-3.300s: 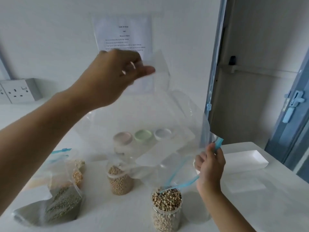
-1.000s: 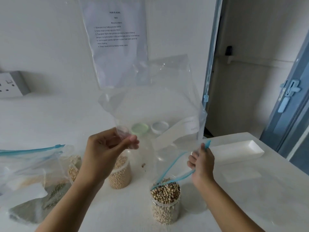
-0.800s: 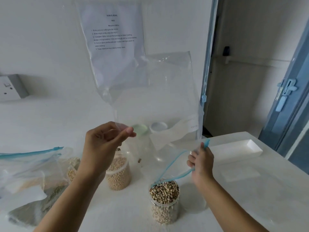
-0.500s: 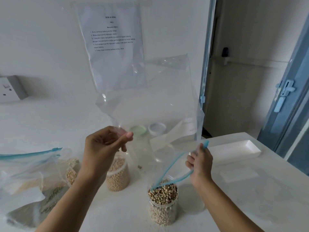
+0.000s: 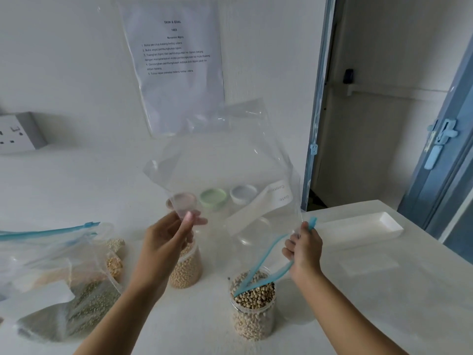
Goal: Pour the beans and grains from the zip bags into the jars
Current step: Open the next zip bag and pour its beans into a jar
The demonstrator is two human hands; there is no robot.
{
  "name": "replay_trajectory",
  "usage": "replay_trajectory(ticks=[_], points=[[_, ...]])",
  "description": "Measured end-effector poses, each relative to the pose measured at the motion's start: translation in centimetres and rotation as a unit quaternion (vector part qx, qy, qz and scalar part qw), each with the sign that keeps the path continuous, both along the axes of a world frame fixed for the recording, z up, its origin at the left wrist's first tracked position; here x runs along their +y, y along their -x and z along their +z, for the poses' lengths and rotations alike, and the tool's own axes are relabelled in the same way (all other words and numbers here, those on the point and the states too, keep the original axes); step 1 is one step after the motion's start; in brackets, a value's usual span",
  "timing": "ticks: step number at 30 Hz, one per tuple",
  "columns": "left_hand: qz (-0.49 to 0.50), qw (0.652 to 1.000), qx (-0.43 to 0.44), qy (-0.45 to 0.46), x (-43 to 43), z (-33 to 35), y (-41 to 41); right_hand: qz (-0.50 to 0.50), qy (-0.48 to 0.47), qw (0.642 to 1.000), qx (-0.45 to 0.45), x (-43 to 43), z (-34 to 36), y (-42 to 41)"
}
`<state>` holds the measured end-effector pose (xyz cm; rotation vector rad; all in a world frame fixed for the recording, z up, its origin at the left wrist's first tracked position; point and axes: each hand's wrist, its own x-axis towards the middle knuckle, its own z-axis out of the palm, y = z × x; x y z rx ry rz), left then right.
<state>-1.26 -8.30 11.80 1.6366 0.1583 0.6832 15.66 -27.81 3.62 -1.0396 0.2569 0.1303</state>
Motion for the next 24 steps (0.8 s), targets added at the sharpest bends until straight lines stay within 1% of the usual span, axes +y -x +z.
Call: replay_trajectory(ticks=[2,5,7,9,11,14,17,22,24], points=[[-0.01,1.0,0.014,0.009,0.3,-1.0,0.8,-0.006,0.003,1.0,-0.007,0.3,0.0,0.1],[-0.064,0.997,0.047,-0.003,0.3,-2.5,1.8,-0.007,-0.004,1.0,-0.017,0.5,0.0,0.2],[-0.069,0.994,0.079,-0.016,-0.2,-3.9,2.0,-0.007,-0.007,1.0,-0.021,0.6,0.1,0.1],[-0.055,0.994,0.092,-0.013,-0.7,-5.2,1.9,-0.004,-0.017,0.999,-0.027,0.6,0.2,0.1],[-0.032,0.996,0.082,-0.016,-1.0,-5.7,1.4,0.001,-0.03,0.999,-0.034,0.7,0.5,0.1],[0.005,0.999,0.042,-0.026,-1.2,-5.0,0.6,0.006,-0.044,0.998,-0.051,0.6,0.6,-0.2],[-0.009,0.996,0.04,-0.079,-1.7,-4.1,-0.1,0.005,-0.051,0.998,-0.023,0.5,0.0,-0.6],[-0.033,0.995,0.042,-0.082,-2.6,-2.9,-1.9,-0.002,-0.054,0.998,0.024,0.4,-1.2,-0.9],[-0.023,0.998,0.029,-0.055,-2.5,-2.8,-2.2,0.001,-0.06,0.998,0.032,0.1,-1.5,-1.2]])
